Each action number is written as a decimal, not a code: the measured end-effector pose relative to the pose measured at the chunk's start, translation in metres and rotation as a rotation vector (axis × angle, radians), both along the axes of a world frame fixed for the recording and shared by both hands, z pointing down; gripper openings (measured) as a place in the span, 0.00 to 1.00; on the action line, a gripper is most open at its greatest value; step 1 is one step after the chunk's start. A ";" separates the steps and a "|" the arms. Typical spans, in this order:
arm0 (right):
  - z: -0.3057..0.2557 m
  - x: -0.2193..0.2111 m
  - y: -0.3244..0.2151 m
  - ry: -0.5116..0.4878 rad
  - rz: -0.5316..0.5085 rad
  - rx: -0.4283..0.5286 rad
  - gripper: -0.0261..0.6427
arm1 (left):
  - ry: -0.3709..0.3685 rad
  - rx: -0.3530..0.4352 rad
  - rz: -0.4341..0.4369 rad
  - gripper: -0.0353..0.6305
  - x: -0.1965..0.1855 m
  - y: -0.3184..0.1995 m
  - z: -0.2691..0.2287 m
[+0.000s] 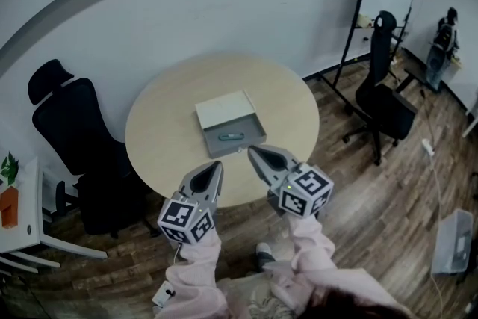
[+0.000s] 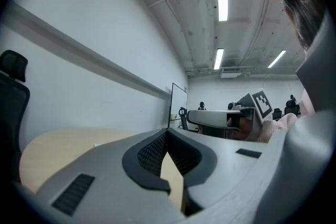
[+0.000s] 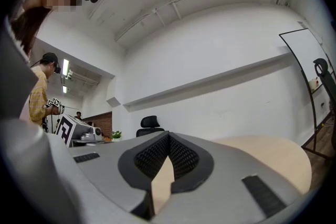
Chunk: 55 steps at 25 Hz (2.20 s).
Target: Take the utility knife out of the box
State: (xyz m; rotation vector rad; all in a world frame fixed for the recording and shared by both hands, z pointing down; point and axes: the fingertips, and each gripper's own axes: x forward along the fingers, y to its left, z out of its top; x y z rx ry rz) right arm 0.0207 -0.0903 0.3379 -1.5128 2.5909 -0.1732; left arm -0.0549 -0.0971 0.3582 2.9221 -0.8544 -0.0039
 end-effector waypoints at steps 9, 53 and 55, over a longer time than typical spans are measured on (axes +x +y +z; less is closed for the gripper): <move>0.004 0.027 -0.054 -0.003 -0.036 -0.022 0.03 | -0.002 -0.011 -0.018 0.07 0.031 -0.047 0.002; 0.101 0.014 -0.212 0.074 -0.154 -0.312 0.03 | -0.056 -0.242 -0.012 0.07 0.033 -0.200 0.082; 0.108 0.012 -0.215 0.082 -0.156 -0.330 0.03 | -0.061 -0.254 -0.014 0.07 0.032 -0.201 0.088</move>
